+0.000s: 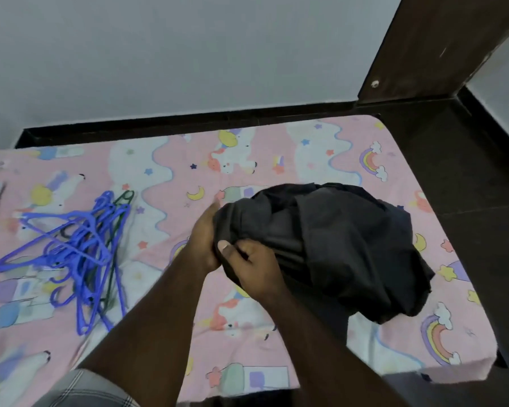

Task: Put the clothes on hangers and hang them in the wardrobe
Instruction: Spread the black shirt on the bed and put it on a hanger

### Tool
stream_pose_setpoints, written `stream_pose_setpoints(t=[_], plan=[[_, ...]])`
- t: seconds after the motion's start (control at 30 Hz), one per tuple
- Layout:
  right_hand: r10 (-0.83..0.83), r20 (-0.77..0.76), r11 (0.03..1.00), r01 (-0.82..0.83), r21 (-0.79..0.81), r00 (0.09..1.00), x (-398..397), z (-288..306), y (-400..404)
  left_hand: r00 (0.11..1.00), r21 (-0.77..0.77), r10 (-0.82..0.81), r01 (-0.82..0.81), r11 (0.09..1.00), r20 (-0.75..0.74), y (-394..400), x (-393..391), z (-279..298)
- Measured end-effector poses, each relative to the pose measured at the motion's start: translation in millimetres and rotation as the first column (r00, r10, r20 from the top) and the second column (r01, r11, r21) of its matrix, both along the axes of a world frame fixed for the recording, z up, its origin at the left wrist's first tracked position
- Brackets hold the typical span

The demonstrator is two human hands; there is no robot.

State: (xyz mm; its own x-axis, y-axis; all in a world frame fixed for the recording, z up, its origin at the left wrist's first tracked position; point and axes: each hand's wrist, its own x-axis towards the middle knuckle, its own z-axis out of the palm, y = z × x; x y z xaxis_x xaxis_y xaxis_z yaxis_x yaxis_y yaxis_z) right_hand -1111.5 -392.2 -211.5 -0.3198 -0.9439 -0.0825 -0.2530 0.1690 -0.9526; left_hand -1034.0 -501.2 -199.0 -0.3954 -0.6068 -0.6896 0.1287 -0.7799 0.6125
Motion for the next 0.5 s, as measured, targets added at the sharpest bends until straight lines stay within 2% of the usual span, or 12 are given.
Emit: stream_pose_setpoints(t=[0.07,0.13,0.2,0.27,0.33,0.4,0.5], plan=[[0.001,0.17,0.998,-0.013,0.068,0.985,35,7,-7,0.998,-0.004,-0.054,0.054,0.999,0.025,-3,40,1],[-0.007,0.209,0.993,-0.017,0.115,0.978,67,6,-14,0.992,-0.121,-0.072,0.085,0.989,0.107,-4,74,5],[-0.05,0.3,0.985,-0.003,0.175,0.953,95,7,-22,0.981,-0.245,-0.003,0.051,0.968,0.194,-9,108,6],[-0.142,0.346,0.964,0.051,0.26,0.927,116,7,-31,0.975,-0.291,0.049,0.016,0.957,0.216,-16,138,11],[-0.217,0.148,0.938,0.165,0.304,0.965,124,7,-40,0.964,-0.321,0.067,0.02,0.947,0.257,-25,164,19],[-0.278,-0.085,0.908,0.291,0.302,0.957,122,6,-50,0.937,-0.346,0.063,0.064,0.936,0.344,-33,182,24],[-0.202,-0.185,0.915,0.253,0.315,0.962,120,9,-68,0.909,-0.364,0.048,0.116,0.924,0.413,-42,197,23]])
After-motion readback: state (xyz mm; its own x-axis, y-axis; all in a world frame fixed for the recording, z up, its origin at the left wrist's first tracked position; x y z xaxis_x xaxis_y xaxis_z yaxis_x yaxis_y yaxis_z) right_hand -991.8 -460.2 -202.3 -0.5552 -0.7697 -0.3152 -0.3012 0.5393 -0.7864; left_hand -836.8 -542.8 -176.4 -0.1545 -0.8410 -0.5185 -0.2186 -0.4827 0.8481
